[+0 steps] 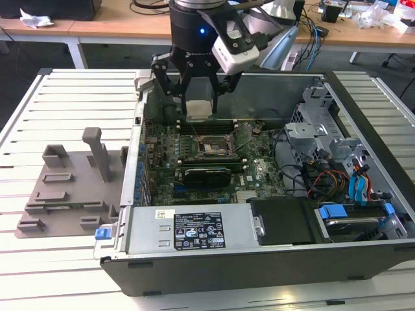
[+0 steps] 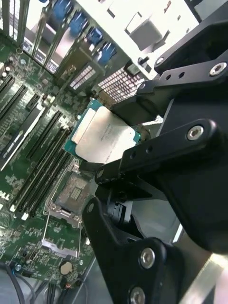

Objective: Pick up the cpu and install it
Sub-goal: 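Pick up the cpu and move it towards the insertion slot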

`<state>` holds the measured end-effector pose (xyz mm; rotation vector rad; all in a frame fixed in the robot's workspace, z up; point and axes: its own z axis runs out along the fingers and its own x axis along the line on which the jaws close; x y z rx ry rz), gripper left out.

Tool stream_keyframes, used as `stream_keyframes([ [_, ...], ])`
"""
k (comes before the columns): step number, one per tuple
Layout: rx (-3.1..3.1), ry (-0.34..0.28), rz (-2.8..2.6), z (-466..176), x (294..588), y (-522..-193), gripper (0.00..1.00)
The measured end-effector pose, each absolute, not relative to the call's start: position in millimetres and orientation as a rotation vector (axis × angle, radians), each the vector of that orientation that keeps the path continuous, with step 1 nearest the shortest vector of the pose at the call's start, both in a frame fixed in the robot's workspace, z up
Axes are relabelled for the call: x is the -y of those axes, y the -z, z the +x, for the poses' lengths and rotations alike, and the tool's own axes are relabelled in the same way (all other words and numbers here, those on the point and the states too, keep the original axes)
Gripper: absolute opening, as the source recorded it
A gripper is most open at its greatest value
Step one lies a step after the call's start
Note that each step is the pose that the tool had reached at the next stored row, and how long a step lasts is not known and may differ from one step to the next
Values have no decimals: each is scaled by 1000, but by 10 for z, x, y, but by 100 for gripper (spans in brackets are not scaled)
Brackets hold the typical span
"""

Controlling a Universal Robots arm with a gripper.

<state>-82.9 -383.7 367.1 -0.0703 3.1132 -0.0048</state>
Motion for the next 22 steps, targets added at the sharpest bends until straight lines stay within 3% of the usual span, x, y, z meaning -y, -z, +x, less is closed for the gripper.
stream_keyframes([
  [9, -3116, 6, -70, -390, 3746, -3373, 55],
  [22, -3116, 7, -70, 30, 3716, -3214, 55],
])
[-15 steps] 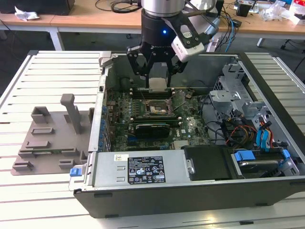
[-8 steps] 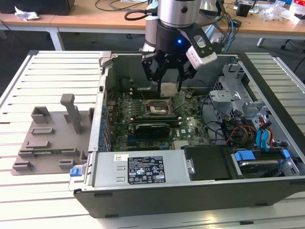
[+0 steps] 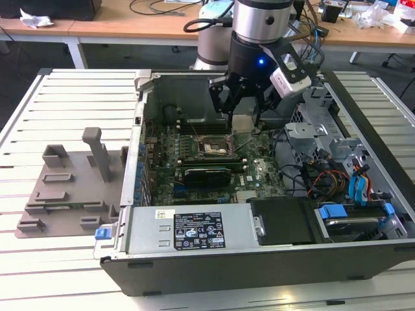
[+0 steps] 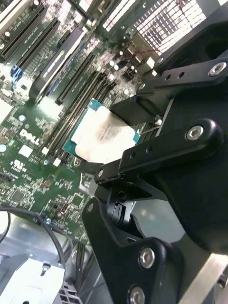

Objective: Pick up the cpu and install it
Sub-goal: 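Pick up the cpu and move it towards the insertion slot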

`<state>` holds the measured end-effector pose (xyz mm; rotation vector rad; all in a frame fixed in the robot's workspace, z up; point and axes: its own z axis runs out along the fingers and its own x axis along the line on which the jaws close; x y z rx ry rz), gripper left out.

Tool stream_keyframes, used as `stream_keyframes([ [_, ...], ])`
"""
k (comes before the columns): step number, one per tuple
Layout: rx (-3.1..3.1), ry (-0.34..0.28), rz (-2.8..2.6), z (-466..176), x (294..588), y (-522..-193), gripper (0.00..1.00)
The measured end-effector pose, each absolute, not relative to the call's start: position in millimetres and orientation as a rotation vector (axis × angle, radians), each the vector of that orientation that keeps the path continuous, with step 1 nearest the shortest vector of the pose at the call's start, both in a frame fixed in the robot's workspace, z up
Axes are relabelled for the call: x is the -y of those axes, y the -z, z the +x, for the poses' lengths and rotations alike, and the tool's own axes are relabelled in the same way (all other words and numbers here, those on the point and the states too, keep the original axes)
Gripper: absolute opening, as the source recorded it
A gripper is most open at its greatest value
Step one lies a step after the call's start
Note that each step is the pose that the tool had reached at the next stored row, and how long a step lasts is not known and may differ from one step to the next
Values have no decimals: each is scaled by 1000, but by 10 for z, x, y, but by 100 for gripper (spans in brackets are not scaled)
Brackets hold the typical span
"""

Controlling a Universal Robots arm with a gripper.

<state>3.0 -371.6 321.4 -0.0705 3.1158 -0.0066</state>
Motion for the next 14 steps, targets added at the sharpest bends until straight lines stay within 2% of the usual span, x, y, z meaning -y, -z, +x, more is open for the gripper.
stream_keyframes([
  [14, -3116, 16, -75, 99, 3588, -3085, 55],
])
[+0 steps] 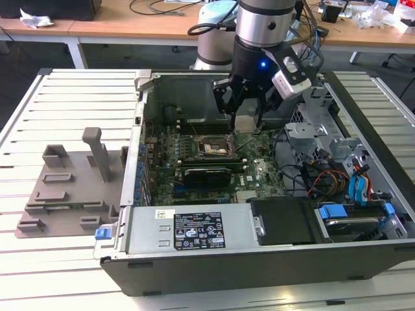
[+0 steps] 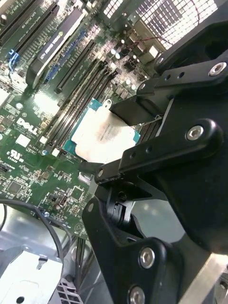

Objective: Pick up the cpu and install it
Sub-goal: 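Pick up the cpu and move it towards the insertion slot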

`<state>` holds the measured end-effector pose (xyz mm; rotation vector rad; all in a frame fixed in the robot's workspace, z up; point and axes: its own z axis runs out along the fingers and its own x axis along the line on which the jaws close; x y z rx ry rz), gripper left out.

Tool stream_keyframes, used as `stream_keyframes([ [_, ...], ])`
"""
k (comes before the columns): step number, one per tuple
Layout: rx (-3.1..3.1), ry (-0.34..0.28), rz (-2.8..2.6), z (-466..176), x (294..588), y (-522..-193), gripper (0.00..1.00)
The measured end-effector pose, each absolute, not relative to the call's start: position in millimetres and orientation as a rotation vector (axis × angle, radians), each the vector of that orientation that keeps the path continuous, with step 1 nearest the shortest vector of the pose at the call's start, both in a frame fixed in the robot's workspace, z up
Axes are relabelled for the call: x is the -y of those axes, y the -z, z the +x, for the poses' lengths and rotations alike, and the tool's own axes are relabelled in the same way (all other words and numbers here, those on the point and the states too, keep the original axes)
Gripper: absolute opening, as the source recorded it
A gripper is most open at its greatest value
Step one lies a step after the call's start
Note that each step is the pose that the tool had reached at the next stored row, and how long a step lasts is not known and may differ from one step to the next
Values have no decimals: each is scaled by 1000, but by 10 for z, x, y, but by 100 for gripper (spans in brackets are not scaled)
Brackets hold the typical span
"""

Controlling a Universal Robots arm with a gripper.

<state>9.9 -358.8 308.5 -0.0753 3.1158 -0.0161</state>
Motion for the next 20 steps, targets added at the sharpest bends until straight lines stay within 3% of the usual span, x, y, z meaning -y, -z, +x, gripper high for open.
stream_keyframes([
  [12, -3116, 17, -79, 99, 3290, -2938, 55],
  [20, -3116, 17, -79, 96, 3250, -2786, 55],
])
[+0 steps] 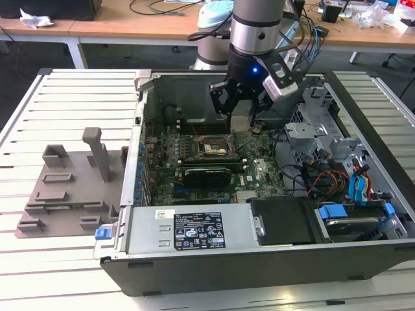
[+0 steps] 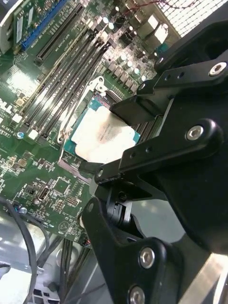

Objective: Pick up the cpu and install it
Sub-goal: 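Pick up the cpu and move it towards the insertion slot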

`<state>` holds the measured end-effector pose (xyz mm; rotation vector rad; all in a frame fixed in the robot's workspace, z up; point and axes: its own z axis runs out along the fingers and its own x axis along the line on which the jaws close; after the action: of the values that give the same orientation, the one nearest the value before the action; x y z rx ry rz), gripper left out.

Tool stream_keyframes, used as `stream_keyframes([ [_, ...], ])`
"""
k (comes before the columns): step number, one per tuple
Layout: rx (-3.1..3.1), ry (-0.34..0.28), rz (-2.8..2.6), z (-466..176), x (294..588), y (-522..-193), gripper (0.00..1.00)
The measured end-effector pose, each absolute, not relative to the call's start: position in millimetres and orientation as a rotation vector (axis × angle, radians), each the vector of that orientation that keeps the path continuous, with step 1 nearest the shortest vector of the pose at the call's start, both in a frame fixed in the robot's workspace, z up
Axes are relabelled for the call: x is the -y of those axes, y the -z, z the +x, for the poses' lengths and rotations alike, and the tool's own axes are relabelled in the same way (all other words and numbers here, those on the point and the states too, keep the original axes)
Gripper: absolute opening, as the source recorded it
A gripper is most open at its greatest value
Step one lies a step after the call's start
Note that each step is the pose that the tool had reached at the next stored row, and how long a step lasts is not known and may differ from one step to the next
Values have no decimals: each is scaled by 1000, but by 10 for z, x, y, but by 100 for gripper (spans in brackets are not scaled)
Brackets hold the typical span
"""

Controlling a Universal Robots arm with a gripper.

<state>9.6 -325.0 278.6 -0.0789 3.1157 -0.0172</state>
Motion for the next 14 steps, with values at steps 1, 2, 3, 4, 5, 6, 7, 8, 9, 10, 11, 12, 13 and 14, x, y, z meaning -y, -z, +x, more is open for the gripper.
stream_keyframes([
  [1, -3116, 17, -79, 88, 3246, -2781, 55],
  [2, -3116, 17, -79, 72, 3243, -2777, 55],
  [3, -3116, 18, -79, 36, 3240, -2773, 55],
  [4, -3116, 18, -79, -22, 3234, -2768, 55],
  [5, -3115, 19, -79, -78, 3227, -2764, 55],
  [6, -3115, 19, -79, -107, 3224, -2763, 55],
  [7, -3115, 20, -79, -141, 3220, -2761, 55],
  [8, -3115, 20, -79, -209, 3213, -2758, 55],
  [9, -3115, 20, -79, -217, 3213, -2758, 55],
  [10, -3115, 20, -79, -217, 3213, -2758, 55],
  [11, -3115, 20, -79, -217, 3213, -2758, 55],
  [12, -3115, 20, -79, -218, 3213, -2758, 55],
  [13, -3115, 20, -79, -219, 3213, -2758, 55],
  [14, -3115, 20, -79, -219, 3213, -2758, 55],
])
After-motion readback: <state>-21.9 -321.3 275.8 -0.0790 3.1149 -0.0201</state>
